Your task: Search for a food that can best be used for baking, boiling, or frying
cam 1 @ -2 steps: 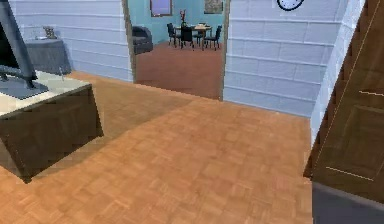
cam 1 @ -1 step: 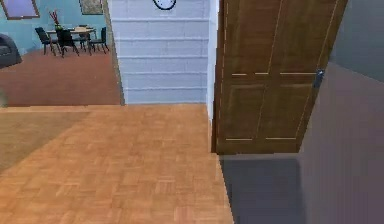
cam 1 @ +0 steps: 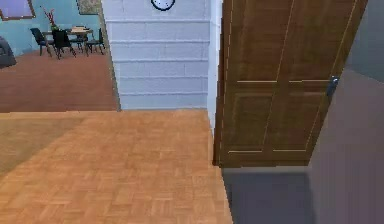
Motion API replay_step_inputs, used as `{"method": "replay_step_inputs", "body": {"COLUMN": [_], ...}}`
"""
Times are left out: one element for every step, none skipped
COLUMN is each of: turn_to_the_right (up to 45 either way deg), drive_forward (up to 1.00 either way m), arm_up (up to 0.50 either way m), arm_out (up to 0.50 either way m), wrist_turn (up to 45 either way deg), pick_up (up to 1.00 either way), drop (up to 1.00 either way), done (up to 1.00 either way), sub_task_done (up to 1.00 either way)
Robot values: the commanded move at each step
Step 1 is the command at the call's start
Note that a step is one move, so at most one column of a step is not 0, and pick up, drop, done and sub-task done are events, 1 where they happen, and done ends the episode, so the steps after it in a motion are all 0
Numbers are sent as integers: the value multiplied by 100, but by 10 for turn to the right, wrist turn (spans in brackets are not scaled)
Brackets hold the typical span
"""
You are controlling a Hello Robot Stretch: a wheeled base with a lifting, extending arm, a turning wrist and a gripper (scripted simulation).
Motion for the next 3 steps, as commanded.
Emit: {"method": "replay_step_inputs", "body": {"turn_to_the_right": [-450,-210,0], "drive_forward": [0,0,10], "arm_up": [0,0,0], "arm_out": [0,0,0], "wrist_turn": [0,0,0], "pick_up": [0,0,0], "drop": [0,0,0], "done": [0,0,0], "sub_task_done": [0,0,0]}}
